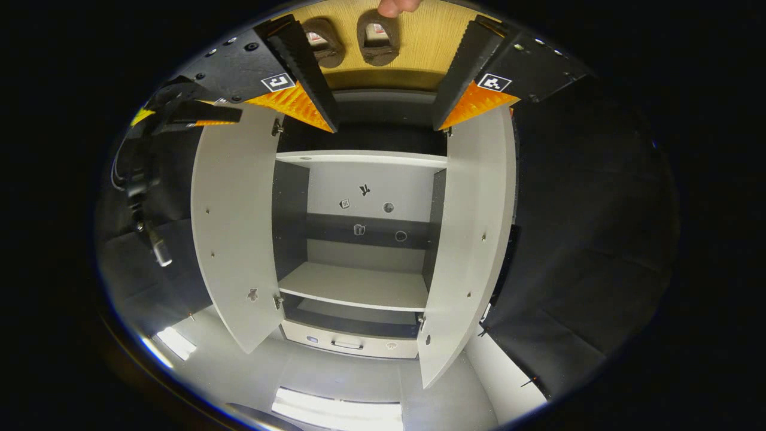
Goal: Grab one shoe with the right hand and put it into the shoe cabinet, grab the other shoe with the left hand and put it into the shoe cabinet; then close the right door with the right hand and the left door with the left hand.
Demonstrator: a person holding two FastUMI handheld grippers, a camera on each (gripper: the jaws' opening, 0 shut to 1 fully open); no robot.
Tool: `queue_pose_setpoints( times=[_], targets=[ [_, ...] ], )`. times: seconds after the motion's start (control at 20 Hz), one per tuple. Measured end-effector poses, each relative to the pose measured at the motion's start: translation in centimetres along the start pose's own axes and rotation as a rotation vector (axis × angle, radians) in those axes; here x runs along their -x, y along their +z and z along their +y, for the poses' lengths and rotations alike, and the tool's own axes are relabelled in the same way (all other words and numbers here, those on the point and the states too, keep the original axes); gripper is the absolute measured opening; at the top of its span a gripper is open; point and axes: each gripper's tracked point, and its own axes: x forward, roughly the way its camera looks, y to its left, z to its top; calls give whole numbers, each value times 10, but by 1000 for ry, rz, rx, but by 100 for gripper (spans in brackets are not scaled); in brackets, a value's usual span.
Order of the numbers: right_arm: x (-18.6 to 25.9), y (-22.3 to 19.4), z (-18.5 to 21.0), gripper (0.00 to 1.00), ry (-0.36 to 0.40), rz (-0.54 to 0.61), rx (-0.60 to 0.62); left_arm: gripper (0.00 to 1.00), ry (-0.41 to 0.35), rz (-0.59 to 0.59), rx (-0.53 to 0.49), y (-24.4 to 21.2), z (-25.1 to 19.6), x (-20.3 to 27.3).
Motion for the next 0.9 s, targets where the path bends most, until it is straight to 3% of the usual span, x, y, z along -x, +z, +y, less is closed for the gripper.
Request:
queue_pose_setpoints(
  times=[0.3,0.7,0.8,0.85,0.9],
  targets=[
    [-49,-81,15,99,31,226,51,94,23,-1,-7,1,12,-1],
    [-94,-196,24,80,80,536,72,94,50,-7,-4,-1,23,-3],
    [-102,-211,25,79,79,589,53,94,60,-5,-1,-2,26,-3],
    [-109,-214,23,72,70,598,51,94,63,-3,1,-4,28,-4],
    [-115,-214,21,74,57,592,55,95,67,0,4,-4,28,-4]
  ],
)
